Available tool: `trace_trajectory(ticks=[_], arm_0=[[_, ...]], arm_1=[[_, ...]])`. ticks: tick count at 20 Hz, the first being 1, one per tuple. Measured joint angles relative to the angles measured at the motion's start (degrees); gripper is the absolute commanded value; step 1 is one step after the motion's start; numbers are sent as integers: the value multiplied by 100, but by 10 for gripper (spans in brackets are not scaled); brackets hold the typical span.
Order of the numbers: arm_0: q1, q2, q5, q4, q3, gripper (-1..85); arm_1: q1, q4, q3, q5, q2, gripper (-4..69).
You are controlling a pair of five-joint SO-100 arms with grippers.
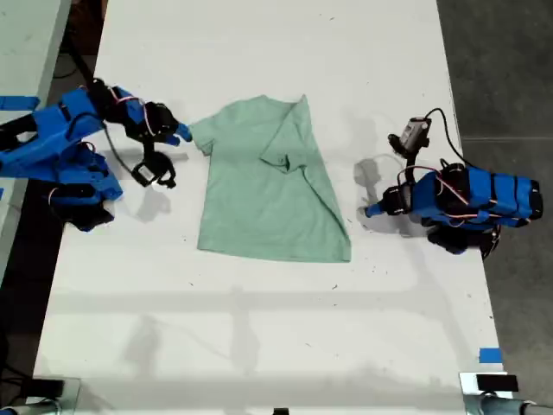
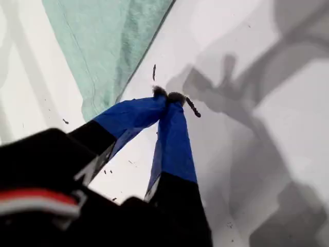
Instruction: Fold t shirt
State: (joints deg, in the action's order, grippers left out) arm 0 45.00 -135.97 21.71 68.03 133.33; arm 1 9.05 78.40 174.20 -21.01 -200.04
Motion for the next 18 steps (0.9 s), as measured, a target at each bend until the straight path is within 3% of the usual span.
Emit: trace_trajectory(ticks=[3, 9, 10, 12, 18], arm_0=[[1151, 2839, 861, 316, -2338, 211], [1424, 6056, 1213, 501, -4210, 205], [1415, 6152, 1222, 545, -4280, 192], [1345, 6319, 1195, 554, -4359, -3], [1143, 6504, 773, 826, -4456, -3]], arm_1=[[0, 0, 0, 0, 0, -1], [0, 0, 0, 0, 0, -1], [0, 0, 0, 0, 0, -1], [0, 0, 0, 0, 0, -1], [0, 0, 0, 0, 0, -1]])
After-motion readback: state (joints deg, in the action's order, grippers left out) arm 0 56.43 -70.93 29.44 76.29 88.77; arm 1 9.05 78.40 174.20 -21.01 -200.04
